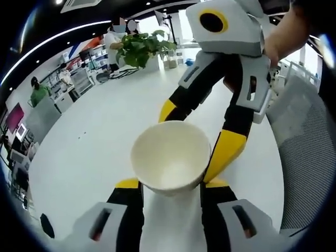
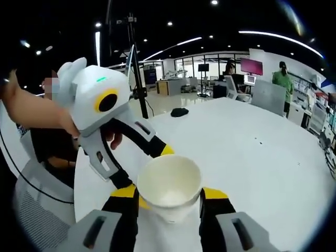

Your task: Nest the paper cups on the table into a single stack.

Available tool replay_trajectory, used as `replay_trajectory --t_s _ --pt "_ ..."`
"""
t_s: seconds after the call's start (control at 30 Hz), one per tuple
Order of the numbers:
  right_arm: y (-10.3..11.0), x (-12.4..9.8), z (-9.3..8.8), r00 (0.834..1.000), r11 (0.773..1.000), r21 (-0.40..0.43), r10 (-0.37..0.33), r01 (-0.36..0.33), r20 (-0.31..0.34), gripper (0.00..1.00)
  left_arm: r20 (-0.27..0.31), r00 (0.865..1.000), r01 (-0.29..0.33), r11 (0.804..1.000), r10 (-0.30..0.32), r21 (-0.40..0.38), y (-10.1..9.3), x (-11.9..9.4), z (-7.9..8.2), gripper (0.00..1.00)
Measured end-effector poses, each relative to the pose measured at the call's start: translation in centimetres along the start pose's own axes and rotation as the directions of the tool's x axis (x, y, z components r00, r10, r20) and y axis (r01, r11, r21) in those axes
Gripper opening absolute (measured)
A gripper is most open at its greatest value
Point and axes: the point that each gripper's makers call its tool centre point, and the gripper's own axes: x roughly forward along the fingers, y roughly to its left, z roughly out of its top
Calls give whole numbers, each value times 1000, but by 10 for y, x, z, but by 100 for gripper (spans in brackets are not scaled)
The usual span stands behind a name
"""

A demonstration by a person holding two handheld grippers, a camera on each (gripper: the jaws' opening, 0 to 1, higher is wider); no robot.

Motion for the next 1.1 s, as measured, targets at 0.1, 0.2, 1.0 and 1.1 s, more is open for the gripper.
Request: replay_trajectory --t_s 0.1,0.2,1.0,1.1 --pt "-1 -1 -2 1000 1000 3 -5 5 -8 44 6 1000 1 1000 -1 -17 0 1 0 41" --pt "-1 -2 -3 1000 1000 5 -7 7 -12 45 10 1000 -2 999 2 -32 1 0 0 42" --pt "12 -66 -31 992 992 54 -114 112 45 68 115 986 -90 963 123 -255 -15 -49 -15 58" --pt "17 -79 -34 989 990 63 -131 128 61 71 136 980 -101 952 145 -288 -23 -57 -18 57"
